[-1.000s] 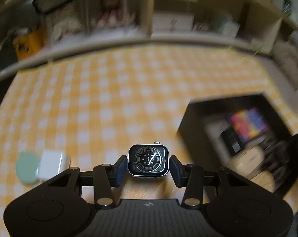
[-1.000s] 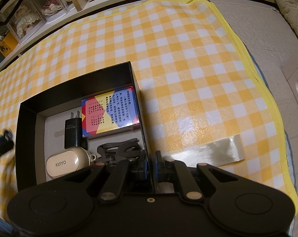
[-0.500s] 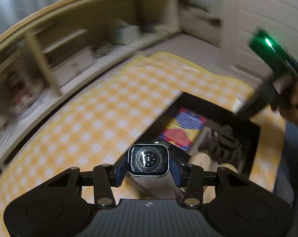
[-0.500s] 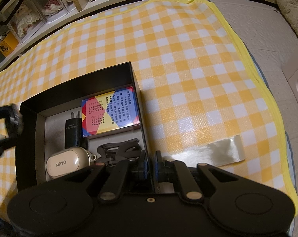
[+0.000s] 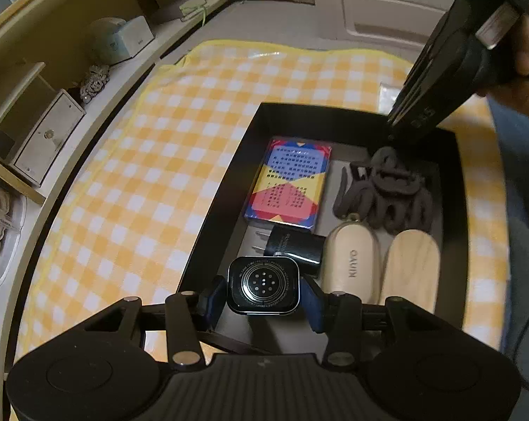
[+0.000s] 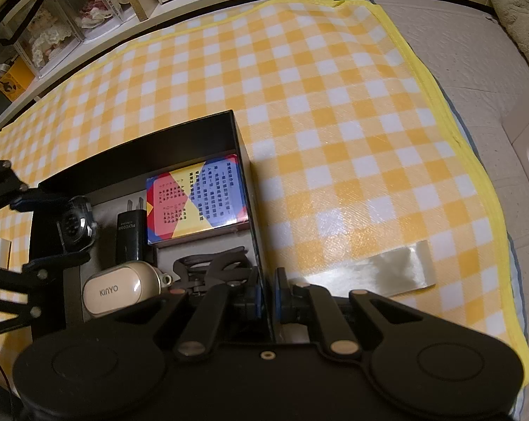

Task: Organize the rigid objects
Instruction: 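Carry the smartwatch into the black box and open the left gripper, then move the left gripper to the white power adapter on the cloth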

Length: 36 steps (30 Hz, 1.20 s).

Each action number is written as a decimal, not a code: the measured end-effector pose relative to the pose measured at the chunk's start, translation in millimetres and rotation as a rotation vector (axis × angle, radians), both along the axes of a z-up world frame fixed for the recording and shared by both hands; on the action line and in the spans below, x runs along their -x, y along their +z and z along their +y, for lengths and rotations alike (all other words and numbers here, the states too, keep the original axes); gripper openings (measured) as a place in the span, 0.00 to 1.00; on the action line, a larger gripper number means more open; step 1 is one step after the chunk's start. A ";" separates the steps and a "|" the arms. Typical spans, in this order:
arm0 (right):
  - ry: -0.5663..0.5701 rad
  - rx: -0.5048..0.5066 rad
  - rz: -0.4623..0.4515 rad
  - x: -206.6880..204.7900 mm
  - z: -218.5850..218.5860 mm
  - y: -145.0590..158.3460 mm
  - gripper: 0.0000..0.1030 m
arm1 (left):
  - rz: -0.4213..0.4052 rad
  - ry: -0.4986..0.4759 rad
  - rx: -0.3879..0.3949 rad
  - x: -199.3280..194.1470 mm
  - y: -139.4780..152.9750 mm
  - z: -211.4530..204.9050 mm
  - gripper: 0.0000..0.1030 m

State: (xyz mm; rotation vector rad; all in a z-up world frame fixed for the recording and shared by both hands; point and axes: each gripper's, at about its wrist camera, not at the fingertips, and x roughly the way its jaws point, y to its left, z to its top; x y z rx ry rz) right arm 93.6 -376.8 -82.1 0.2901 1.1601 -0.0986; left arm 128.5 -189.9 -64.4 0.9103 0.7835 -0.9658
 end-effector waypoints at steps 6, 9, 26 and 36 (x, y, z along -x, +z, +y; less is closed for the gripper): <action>0.001 -0.005 0.002 -2.1 2.2 -1.8 0.07 | 0.027 0.029 0.019 -8.2 -4.9 1.1 0.69; 0.001 -0.004 0.003 -2.2 2.4 -1.3 0.07 | 0.029 0.050 0.029 -7.0 -1.9 4.7 0.71; 0.001 -0.006 0.003 -0.9 0.5 -1.3 0.07 | 0.093 0.289 0.260 20.1 48.1 32.5 1.00; 0.001 -0.005 0.003 -1.4 0.8 -1.4 0.07 | 0.065 0.426 0.377 42.5 73.7 42.4 1.00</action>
